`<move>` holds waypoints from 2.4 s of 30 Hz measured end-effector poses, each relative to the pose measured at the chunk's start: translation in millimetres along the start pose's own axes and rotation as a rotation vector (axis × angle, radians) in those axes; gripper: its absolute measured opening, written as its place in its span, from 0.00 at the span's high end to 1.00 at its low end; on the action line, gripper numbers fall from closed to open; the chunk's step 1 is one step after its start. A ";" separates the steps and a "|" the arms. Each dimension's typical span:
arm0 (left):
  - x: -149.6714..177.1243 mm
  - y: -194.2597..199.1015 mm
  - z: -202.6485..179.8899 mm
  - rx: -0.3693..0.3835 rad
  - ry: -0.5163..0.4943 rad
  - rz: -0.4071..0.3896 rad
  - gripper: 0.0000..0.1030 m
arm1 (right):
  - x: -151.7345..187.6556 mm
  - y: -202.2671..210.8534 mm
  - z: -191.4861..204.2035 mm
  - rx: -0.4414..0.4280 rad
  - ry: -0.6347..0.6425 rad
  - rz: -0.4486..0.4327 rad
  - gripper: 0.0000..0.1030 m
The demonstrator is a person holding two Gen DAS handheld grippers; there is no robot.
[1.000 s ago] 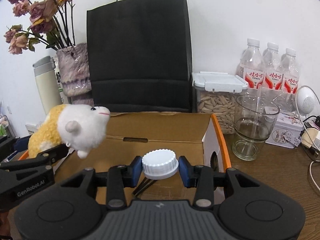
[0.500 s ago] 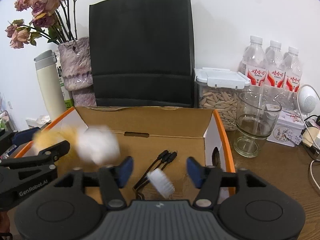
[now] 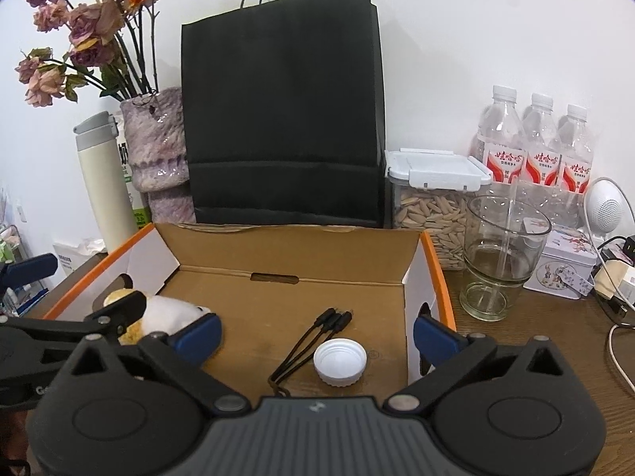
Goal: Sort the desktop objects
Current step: 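Lift both items into the box and open both grippers, then move both grippers back toward the remaining items on the table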
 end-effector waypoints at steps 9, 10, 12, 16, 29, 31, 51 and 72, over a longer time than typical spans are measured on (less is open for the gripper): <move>-3.2 8.5 3.2 0.003 0.028 -0.011 0.00 | -2.2 11.8 2.9 -0.002 0.008 -0.016 0.00; -3.5 10.5 3.8 0.005 0.033 -0.011 0.00 | -2.4 14.2 3.5 -0.001 0.011 -0.020 0.00; -3.8 16.1 5.3 0.010 0.037 -0.016 0.00 | -3.0 20.2 5.2 0.003 0.017 -0.029 0.00; -3.4 30.2 7.7 0.009 0.042 -0.027 0.00 | -1.6 33.6 10.5 0.014 0.043 -0.050 0.00; 13.8 90.3 6.0 0.034 0.034 -0.024 0.00 | 24.6 89.9 16.2 0.018 0.066 -0.057 0.00; 17.5 100.7 5.9 0.037 0.048 -0.027 0.00 | 29.1 101.3 16.3 0.018 0.064 -0.062 0.00; 60.5 170.9 1.2 0.079 0.026 0.014 0.00 | 83.4 172.3 28.0 0.009 0.085 -0.093 0.00; 87.6 177.7 3.4 0.134 0.068 0.120 0.00 | 126.9 190.6 12.7 0.036 0.058 -0.010 0.00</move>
Point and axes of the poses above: each gripper's, at about its wrist camera, not at the fingertips, and y roughly against the way its jaws point, z to its left, x to its underside, the point moved 1 cm from there along -y, roughly the way its jaws point, and after that the axes turned 8 degrees about -z, right-handed, at the moved point
